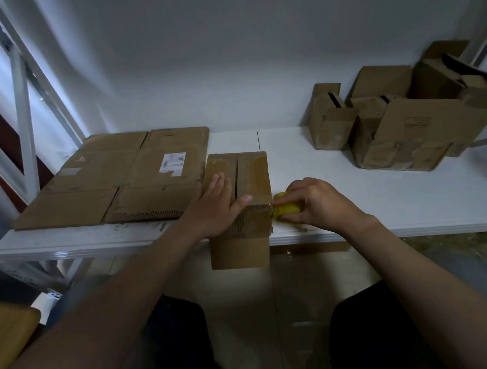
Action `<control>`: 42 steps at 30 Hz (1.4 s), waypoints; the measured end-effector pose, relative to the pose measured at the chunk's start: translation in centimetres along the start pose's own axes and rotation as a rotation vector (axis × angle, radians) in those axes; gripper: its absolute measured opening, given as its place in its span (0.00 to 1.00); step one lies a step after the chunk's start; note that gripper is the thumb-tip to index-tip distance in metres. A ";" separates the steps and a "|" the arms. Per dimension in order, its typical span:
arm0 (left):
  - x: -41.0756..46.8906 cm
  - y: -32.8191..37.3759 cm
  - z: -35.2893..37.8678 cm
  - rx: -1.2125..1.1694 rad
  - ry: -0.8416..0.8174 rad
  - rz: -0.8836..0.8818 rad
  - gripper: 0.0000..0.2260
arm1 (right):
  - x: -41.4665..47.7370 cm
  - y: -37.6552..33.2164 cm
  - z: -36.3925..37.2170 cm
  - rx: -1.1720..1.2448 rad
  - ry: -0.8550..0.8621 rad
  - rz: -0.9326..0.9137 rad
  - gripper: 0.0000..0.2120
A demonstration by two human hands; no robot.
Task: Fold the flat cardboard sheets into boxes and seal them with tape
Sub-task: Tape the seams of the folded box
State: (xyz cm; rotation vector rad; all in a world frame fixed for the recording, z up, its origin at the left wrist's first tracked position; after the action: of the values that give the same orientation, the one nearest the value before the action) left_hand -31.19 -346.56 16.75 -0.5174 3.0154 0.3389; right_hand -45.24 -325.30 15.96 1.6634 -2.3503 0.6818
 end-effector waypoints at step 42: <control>-4.2 -5.0 3.8 -0.667 0.674 -0.328 0.08 | 1.3 -4.6 2.5 -0.359 0.133 0.272 0.17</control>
State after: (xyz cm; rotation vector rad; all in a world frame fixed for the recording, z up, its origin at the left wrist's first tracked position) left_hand -25.42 -348.95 12.43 -1.3945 3.2459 1.4080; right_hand -41.21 -328.80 15.54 1.1305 -2.4455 0.3661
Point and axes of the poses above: each hand's wrist, its own x-axis towards the middle knuckle, its own z-axis out of the palm, y = z × x, the point moved 1 cm from there along x, towards the middle knuckle, and after that the axes turned 5 degrees about y, right-handed, at the moved point
